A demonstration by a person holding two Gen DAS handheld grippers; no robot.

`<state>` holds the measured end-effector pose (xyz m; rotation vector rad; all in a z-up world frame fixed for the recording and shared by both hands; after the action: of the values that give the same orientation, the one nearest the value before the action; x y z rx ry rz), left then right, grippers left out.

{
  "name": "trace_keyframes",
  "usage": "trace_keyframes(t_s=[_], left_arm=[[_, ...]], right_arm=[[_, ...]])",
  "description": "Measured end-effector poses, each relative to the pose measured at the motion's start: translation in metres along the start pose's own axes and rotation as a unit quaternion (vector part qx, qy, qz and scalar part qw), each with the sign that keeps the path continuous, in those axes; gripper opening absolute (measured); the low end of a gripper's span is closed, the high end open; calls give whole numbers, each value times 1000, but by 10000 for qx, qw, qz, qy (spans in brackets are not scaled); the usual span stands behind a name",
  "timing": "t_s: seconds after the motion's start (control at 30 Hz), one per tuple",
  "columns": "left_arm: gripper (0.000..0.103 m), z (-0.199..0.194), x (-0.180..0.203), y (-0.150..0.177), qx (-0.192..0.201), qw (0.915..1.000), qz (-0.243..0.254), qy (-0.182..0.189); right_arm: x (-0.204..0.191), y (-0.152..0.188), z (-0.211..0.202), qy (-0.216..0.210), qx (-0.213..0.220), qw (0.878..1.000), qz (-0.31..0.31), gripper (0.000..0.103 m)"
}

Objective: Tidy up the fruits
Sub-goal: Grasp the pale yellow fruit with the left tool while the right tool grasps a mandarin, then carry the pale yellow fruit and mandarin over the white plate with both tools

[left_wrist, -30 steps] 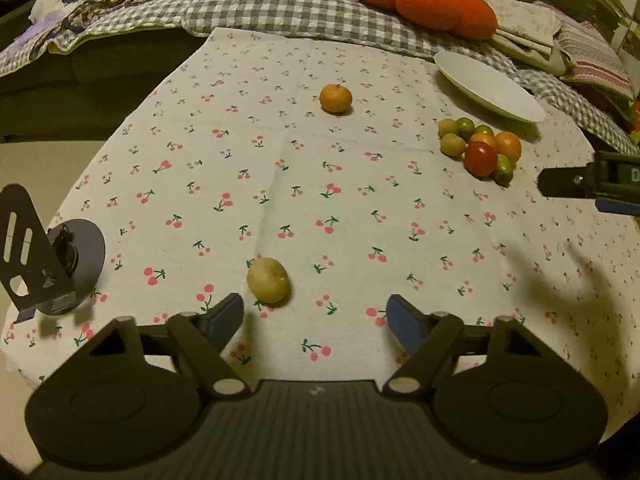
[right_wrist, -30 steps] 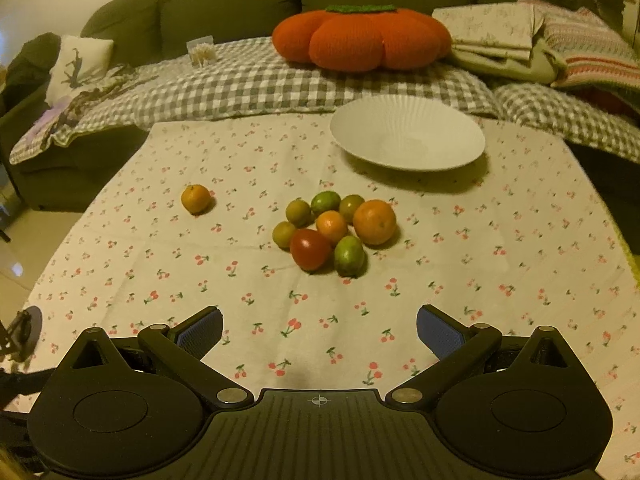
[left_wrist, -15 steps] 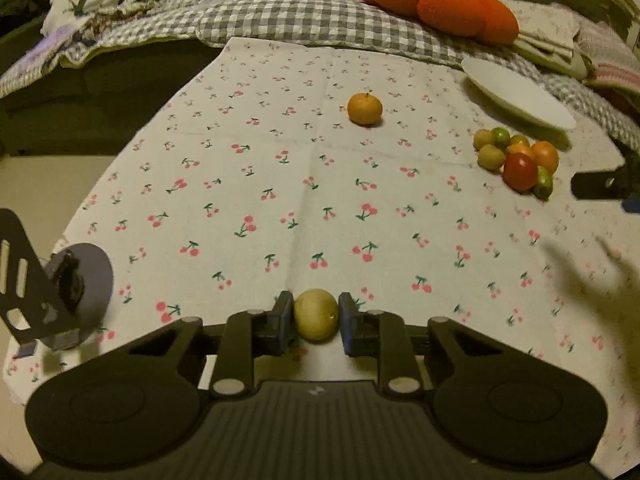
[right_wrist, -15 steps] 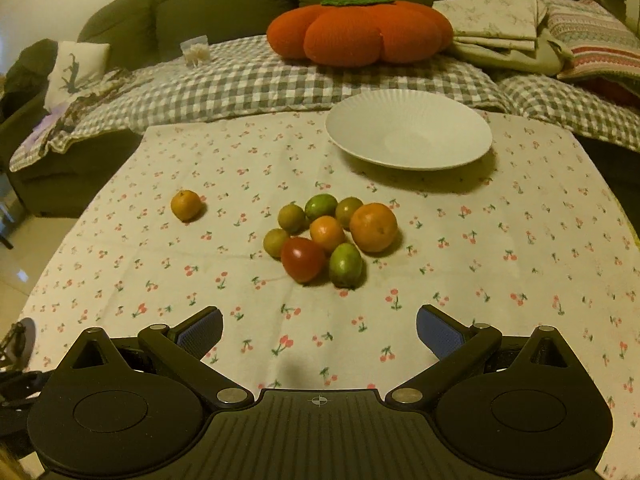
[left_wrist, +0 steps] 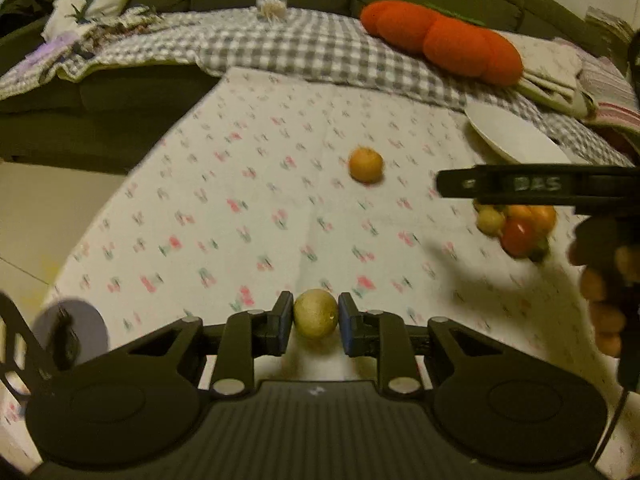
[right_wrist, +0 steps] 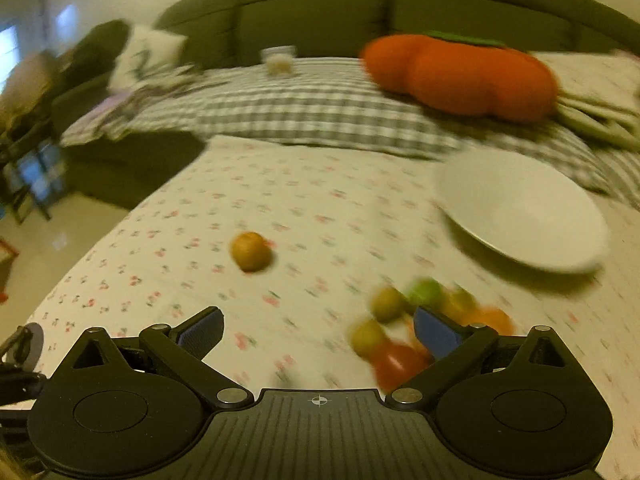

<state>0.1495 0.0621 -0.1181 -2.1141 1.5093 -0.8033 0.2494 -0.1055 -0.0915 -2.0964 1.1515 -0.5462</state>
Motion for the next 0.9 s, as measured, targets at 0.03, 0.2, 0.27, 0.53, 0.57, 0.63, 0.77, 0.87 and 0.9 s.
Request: trace_keyframes(t_s=[0.03, 0.2, 0.27, 0.53, 0.57, 0.63, 0.77, 0.87, 0.9], left_arm=[[22, 1, -3, -5, 42, 10000, -18, -54], [22, 14, -18, -29, 125, 9994, -242, -197], [22, 18, -21, -35, 161, 9991, -305, -235], [22, 24, -21, -44, 168, 9989, -323, -278], [22, 24, -20, -46, 188, 9989, -309, -289], [22, 23, -16, -49, 238, 9989, -262, -313], [22, 21, -5, -56, 345, 9989, -189, -245], [22, 20, 5, -61, 380, 9989, -127, -237], [22, 20, 9, -62, 389, 9989, -103, -222]], right_arm=[[-5, -6, 7, -128, 57, 9999, -19, 99], [-26, -32, 44, -507, 195, 9983, -227, 83], [-33, -35, 57, -550, 162, 9978, -326, 80], [-49, -41, 104, -591, -68, 9968, -532, 40], [-51, -39, 108, -622, -147, 9963, -566, 33], [-50, -40, 105, -579, -111, 9962, -639, 33], [-40, -48, 78, -585, 103, 9964, -603, 33], [-27, -47, 59, -516, 53, 9967, -624, 33], [-21, -46, 50, -503, 27, 9970, -579, 33]])
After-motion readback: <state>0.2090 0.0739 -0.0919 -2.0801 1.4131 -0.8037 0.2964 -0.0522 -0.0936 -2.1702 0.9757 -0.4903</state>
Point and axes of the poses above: each gripper's, at about its wrist camera, not at the fingertips, and z roughly the way its jaws point, x to its right, y to its underside, the point moved 10 cm from there along z, roughly the way its jaws point, and after that the axes turned 10 degrees about -z, right-handed, at the moved point
